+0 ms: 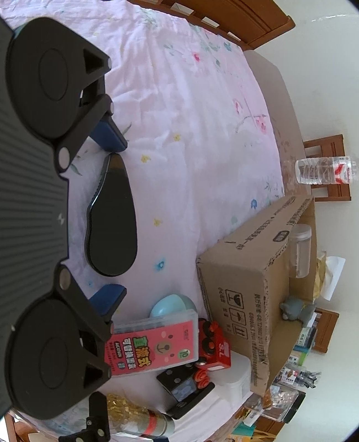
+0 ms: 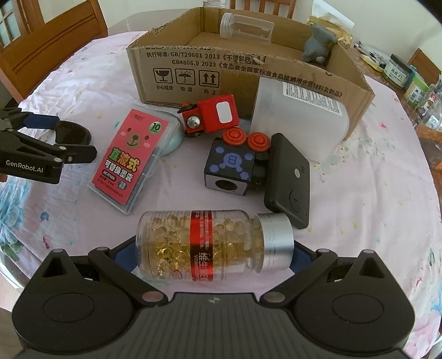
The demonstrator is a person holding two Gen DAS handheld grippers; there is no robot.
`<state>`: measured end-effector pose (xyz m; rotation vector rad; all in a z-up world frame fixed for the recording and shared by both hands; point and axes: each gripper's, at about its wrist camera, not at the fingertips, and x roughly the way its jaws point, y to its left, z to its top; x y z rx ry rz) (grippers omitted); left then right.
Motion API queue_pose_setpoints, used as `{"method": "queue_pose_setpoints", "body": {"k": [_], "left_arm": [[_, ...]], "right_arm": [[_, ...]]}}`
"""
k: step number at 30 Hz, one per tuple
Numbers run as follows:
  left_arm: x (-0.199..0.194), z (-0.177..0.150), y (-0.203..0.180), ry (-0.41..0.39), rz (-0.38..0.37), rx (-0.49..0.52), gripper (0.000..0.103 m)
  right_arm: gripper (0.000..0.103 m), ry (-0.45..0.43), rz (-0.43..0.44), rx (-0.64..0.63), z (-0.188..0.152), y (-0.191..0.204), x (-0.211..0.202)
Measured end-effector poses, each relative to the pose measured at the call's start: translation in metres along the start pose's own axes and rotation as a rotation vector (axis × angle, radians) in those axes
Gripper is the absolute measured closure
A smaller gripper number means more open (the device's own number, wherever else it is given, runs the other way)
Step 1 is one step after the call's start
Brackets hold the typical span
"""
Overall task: Organize rigid objects
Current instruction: 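Grasp the black handle with the left gripper while the right gripper grasps the capsule bottle, then lift the black handle and capsule bottle toward the cardboard box with both grippers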
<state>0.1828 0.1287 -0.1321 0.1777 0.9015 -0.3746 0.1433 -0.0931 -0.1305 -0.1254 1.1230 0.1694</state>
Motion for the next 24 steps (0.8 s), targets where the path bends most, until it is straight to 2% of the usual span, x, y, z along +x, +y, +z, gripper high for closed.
{"method": "queue_pose_setpoints", "body": {"k": [12, 14, 24], "left_arm": [[-0.001, 0.005, 0.003, 0.016, -0.009, 0.011, 0.013], [-0.001, 0.007, 0.004, 0.025, -0.013, 0.016, 0.013], [-0.008, 0.014, 0.006, 0.070, -0.051, 0.089, 0.013]], "right_arm": [[0.002, -0.008, -0.022, 0.006, 0.006, 0.003, -0.011], [0.007, 0.006, -0.038, -0.009, 0.007, 0.004, -0.010], [0.007, 0.035, -0.029, -0.028, 0.009, 0.006, -0.020]]}}
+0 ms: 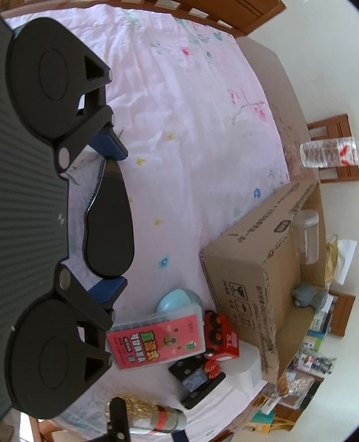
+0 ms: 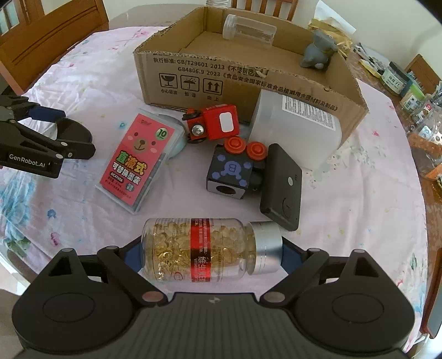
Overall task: Organize rigid objects
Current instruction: 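Lift the black handle and capsule bottle toward the cardboard box with both grippers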
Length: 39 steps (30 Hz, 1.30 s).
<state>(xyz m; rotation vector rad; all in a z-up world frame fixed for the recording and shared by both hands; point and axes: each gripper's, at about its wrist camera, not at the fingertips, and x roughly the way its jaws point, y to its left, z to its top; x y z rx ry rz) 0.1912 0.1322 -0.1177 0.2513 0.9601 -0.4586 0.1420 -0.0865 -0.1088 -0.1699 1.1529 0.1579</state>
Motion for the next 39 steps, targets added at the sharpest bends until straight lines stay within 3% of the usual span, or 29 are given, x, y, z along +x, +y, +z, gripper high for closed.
{"method": "queue_pose_setpoints", "body": {"k": [7, 13, 20, 27, 39], "left_arm": [[-0.023, 0.014, -0.002, -0.004, -0.024, 0.075, 0.013], [-0.048, 0.044, -0.007, -0.026, -0.053, 0.065, 0.013], [-0.069, 0.094, -0.032, -0.122, -0.051, 0.051, 0.013], [-0.051, 0.138, -0.057, -0.181, -0.034, 0.056, 0.013], [0.008, 0.155, -0.070, -0.122, -0.001, -0.026, 0.013]], "right_arm": [[0.007, -0.042, 0.039, -0.025, 0.010, -0.010, -0.030], [0.007, -0.105, 0.075, -0.084, 0.033, -0.033, -0.051], [0.007, -0.205, 0.086, -0.157, 0.069, -0.066, -0.068], [0.007, -0.266, 0.086, -0.189, 0.098, -0.098, -0.068], [0.007, -0.257, 0.107, -0.206, 0.123, -0.133, -0.046]]}}
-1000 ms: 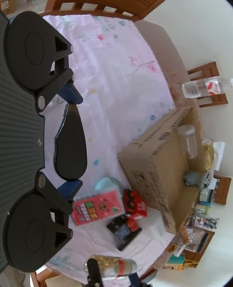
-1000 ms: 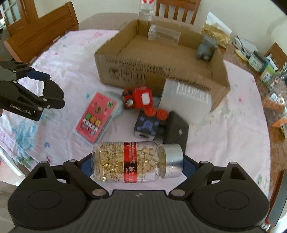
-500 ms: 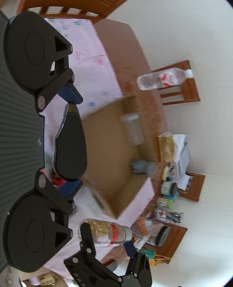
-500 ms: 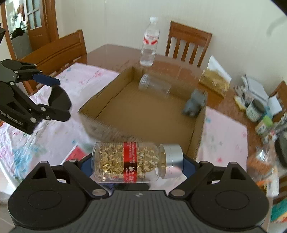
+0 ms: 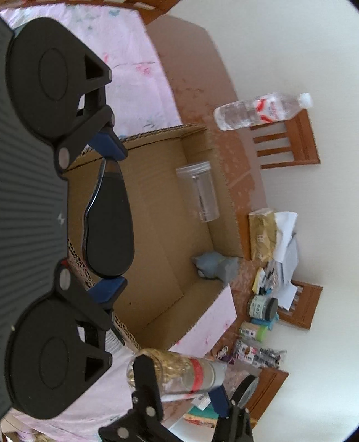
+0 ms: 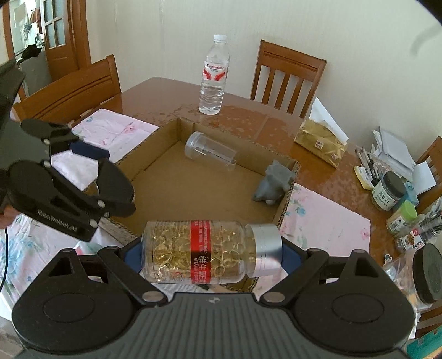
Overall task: Organize rigid objects
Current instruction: 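Lift the black handle and capsule bottle toward the cardboard box with both grippers, then open the left gripper over the box while the right gripper releases the capsule bottle inside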
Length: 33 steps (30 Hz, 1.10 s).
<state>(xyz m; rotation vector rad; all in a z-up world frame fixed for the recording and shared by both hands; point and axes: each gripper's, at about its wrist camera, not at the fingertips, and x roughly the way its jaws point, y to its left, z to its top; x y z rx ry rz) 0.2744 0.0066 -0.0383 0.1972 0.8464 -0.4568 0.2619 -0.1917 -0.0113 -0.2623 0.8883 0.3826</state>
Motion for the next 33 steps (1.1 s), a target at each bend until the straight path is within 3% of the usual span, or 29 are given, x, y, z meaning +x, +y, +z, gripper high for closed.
{"method": "queue_pose_setpoints", "body": {"k": [6, 13, 21, 25, 33], "left_arm": [[0.011, -0.005, -0.001, -0.014, 0.092, -0.059, 0.010], [-0.010, -0.008, 0.006, -0.074, 0.183, -0.130, 0.007], [-0.039, -0.027, 0.012, -0.057, 0.222, -0.155, 0.005], [-0.044, -0.037, 0.018, -0.040, 0.245, -0.176, 0.005], [-0.051, -0.054, 0.027, -0.014, 0.234, -0.183, 0.005]], "right_arm": [[0.007, 0.013, 0.026, -0.005, 0.005, -0.008, 0.016], [0.007, 0.033, 0.048, -0.010, 0.014, -0.014, 0.039], [0.007, 0.012, 0.058, -0.015, 0.035, -0.012, 0.055], [0.000, -0.050, 0.081, -0.007, 0.044, -0.007, 0.046], [0.000, -0.051, 0.020, -0.002, 0.036, 0.007, 0.033]]}}
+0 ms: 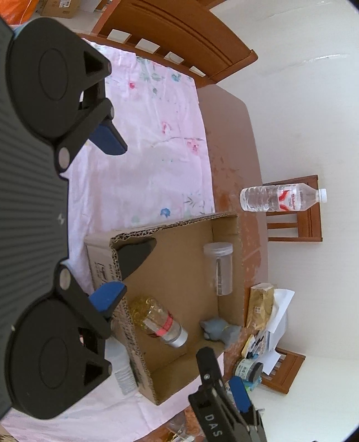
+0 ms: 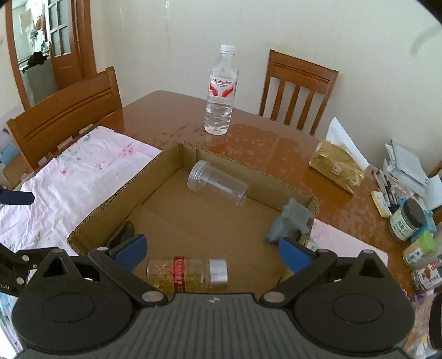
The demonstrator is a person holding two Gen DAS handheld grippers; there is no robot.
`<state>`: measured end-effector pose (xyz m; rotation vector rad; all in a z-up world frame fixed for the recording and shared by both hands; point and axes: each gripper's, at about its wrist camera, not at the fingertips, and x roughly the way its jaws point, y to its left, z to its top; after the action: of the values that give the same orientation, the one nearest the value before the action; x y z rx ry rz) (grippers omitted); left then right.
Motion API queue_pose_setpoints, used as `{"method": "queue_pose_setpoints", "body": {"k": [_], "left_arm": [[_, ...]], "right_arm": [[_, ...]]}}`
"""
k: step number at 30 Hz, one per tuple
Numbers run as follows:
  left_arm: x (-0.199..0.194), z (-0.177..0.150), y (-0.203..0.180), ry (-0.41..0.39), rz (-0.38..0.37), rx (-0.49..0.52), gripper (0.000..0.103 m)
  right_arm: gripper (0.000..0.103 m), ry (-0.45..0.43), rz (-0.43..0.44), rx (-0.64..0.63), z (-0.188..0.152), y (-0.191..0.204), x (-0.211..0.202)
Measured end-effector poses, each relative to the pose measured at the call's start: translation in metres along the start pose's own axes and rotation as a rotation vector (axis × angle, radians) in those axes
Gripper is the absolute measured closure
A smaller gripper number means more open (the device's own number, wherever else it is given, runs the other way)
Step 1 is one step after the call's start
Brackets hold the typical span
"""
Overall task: Organize rigid objects
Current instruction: 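Open the left gripper over the box while the right gripper releases the capsule bottle inside, then move the left gripper to the pink card pack while the right gripper approaches the black power bank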
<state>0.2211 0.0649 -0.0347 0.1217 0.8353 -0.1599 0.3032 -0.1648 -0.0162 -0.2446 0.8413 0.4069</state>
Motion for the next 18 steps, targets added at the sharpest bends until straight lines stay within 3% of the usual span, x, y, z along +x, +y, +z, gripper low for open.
{"method": "queue_pose_setpoints", "body": {"k": [11, 18], "left_arm": [[-0.002, -0.013, 0.003, 0.029, -0.030, 0.073, 0.005], [0.001, -0.027, 0.002, 0.070, -0.078, 0.114, 0.005]], "right_arm": [[0.000, 0.064, -0.098, 0.094, -0.044, 0.016, -0.017], [0.000, 0.134, -0.110, 0.202, -0.081, 0.028, -0.016]]}}
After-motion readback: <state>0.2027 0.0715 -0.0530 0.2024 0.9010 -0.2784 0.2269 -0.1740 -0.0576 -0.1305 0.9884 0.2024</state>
